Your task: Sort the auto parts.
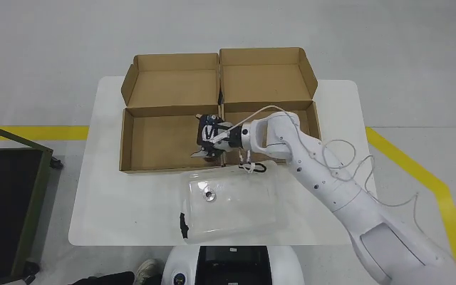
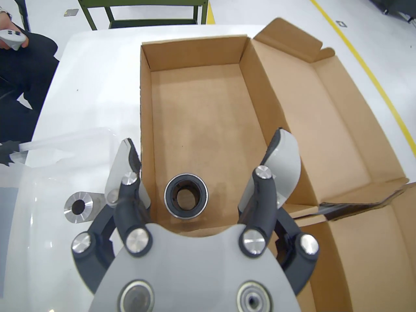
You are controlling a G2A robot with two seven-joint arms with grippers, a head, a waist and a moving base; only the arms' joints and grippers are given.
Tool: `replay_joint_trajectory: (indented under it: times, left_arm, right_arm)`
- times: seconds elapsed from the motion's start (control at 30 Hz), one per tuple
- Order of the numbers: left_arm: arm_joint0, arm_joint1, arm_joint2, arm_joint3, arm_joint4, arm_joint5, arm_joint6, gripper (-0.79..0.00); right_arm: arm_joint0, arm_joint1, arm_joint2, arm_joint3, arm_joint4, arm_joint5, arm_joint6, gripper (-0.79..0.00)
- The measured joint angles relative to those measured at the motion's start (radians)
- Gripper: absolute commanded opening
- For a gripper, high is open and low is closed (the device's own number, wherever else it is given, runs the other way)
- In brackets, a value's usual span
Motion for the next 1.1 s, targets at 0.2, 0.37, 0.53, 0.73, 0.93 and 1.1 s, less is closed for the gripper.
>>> replay_joint_trajectory:
  times: [0.2,0.37,0.53,0.73,0.93,1.1]
  left_arm:
    - [0.000,0.000,0.000,0.000,0.000,0.000,0.000,0.000]
    - [0.000,0.000,0.000,0.000,0.000,0.000,0.000,0.000]
    - [0.000,0.000,0.000,0.000,0.000,0.000,0.000,0.000]
    - [0.000,0.000,0.000,0.000,0.000,0.000,0.000,0.000]
    - [0.000,0.000,0.000,0.000,0.000,0.000,0.000,0.000]
    - [0.000,0.000,0.000,0.000,0.000,0.000,0.000,0.000]
  right_arm:
    - [-0.090,0.038,0.080,-0.177,-0.001,-0.030,0.079,-0.120]
    - [-0.174,0.066,0.134,-0.313,0.008,-0.061,0.134,-0.111]
    - [-0.248,0.088,0.164,-0.420,-0.006,-0.106,0.174,-0.105]
    - [-0.333,0.105,0.158,-0.496,-0.059,-0.147,0.189,-0.111]
    - [-0.395,0.115,0.142,-0.496,-0.112,-0.157,0.166,-0.086]
    - [-0.419,0.120,0.131,-0.479,-0.156,-0.158,0.138,-0.012]
